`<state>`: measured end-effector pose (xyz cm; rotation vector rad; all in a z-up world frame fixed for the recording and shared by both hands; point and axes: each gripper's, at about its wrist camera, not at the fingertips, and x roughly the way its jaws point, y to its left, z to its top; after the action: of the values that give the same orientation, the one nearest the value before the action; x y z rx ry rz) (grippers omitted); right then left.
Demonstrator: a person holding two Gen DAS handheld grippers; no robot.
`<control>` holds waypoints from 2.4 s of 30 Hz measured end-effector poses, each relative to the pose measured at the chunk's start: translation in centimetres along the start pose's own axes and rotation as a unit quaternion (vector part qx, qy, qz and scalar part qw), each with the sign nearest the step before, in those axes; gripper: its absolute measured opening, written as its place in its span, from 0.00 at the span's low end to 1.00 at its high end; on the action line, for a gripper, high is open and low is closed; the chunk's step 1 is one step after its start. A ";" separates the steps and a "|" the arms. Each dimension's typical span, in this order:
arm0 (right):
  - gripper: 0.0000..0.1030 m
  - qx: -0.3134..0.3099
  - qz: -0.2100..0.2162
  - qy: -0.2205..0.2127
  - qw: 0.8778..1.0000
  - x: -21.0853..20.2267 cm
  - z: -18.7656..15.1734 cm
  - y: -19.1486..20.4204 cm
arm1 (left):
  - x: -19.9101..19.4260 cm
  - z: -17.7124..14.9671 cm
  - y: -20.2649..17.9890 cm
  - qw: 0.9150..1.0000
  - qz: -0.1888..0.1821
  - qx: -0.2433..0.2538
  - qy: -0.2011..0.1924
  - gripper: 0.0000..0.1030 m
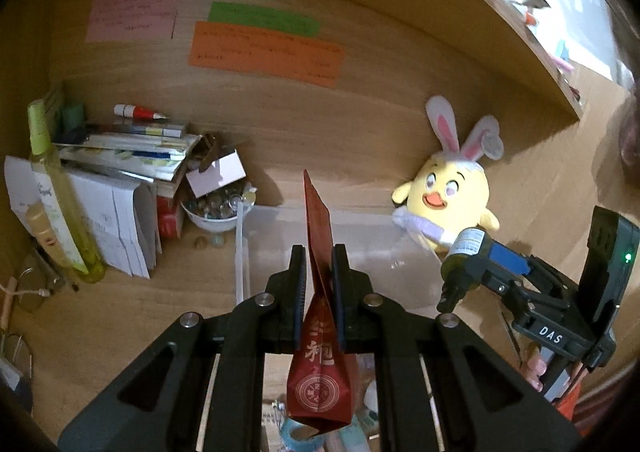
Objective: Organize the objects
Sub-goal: 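Carry both items into the clear bin and open both tools to release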
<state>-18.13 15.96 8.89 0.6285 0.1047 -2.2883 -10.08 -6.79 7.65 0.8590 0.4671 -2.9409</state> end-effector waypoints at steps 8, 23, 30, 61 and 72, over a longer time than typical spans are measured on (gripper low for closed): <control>0.55 -0.005 0.001 0.016 1.000 2.5 1.3 0.2 | 2.3 2.0 0.8 1.000 0.027 -0.008 0.005 0.11; 0.55 0.026 -0.009 0.078 0.997 8.5 -0.6 -1.6 | 9.1 2.0 1.6 0.997 0.045 -0.018 0.056 0.11; 0.55 0.027 -0.020 0.099 0.995 9.9 -1.2 -1.9 | 11.3 1.6 1.7 0.996 0.045 -0.019 0.072 0.11; 0.60 -0.016 -0.035 0.131 0.991 11.4 -2.3 -0.4 | 10.2 -0.3 1.0 0.993 0.050 0.011 0.108 0.42; 0.77 -0.016 -0.027 0.094 0.995 8.0 -1.2 0.2 | 5.7 -1.0 0.3 0.995 0.062 0.043 0.069 0.70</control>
<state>-22.31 10.87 4.10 0.8337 0.2502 -2.2692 -14.35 -6.55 3.73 1.0664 0.2829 -2.8176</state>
